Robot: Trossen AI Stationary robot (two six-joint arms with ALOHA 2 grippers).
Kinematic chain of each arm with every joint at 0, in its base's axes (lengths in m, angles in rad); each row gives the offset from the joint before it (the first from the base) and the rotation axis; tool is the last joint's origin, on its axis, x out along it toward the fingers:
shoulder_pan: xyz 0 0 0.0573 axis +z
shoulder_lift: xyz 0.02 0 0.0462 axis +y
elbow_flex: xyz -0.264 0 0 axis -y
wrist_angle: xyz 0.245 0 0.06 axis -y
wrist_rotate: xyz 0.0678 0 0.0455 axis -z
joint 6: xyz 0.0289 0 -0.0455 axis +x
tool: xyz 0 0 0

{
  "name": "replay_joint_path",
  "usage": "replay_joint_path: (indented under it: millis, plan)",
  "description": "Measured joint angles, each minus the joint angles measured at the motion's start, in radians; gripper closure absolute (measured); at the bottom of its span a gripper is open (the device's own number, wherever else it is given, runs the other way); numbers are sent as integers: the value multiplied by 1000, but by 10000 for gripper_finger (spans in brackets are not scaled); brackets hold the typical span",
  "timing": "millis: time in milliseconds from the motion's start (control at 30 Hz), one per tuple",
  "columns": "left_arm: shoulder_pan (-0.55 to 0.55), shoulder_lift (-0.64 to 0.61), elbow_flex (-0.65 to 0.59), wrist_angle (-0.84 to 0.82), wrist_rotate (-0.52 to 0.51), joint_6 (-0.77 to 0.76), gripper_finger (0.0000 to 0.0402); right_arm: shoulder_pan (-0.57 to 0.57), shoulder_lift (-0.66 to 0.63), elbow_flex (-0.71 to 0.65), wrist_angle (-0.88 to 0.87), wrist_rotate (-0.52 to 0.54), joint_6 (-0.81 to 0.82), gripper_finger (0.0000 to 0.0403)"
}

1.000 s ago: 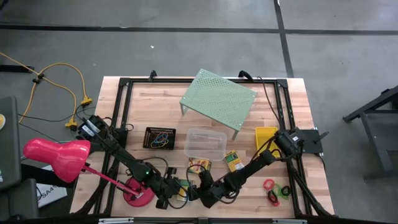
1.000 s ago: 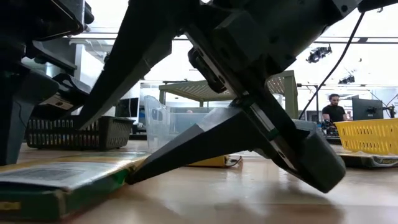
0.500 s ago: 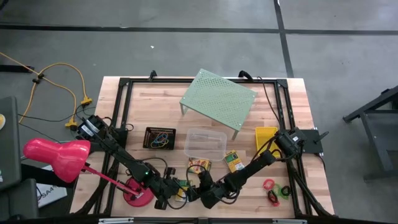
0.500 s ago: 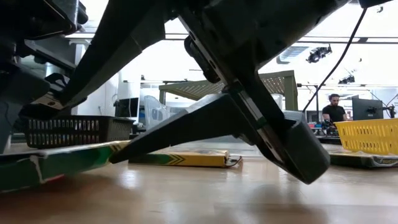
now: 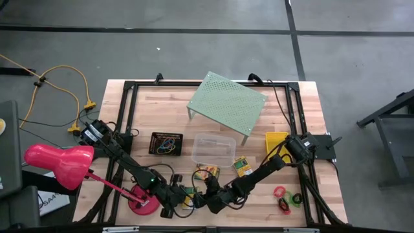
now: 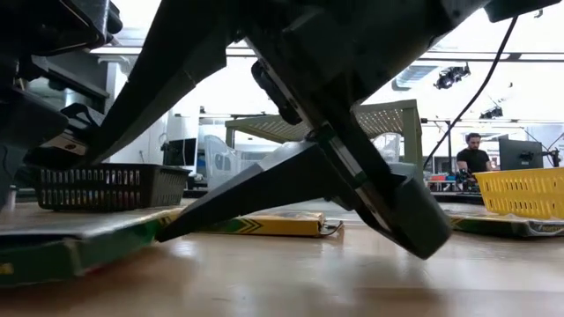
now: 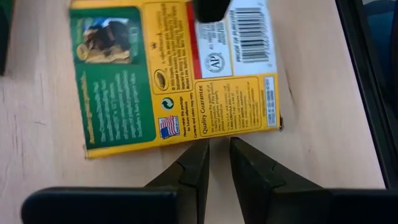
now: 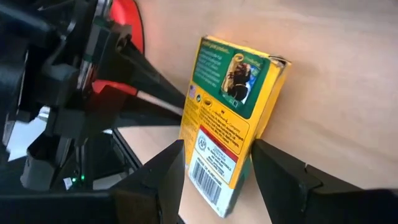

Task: Pick & Place Office Desk Supplies
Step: Put the left yellow crayon box into the transparent bin

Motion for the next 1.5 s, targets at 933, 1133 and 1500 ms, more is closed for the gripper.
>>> replay_joint_path:
  millis: [933, 1133, 1500]
  plan:
    - [-1, 0, 0, 4, 2, 0, 338, -24, -4, 2, 14, -116, -19, 229]
    - [-1, 0, 0, 4, 1, 0, 338, -25, -4, 2, 8, -116, -19, 229]
    - [0, 0, 0, 1, 6, 5, 338, -25, -3, 2, -2, -112, -19, 229]
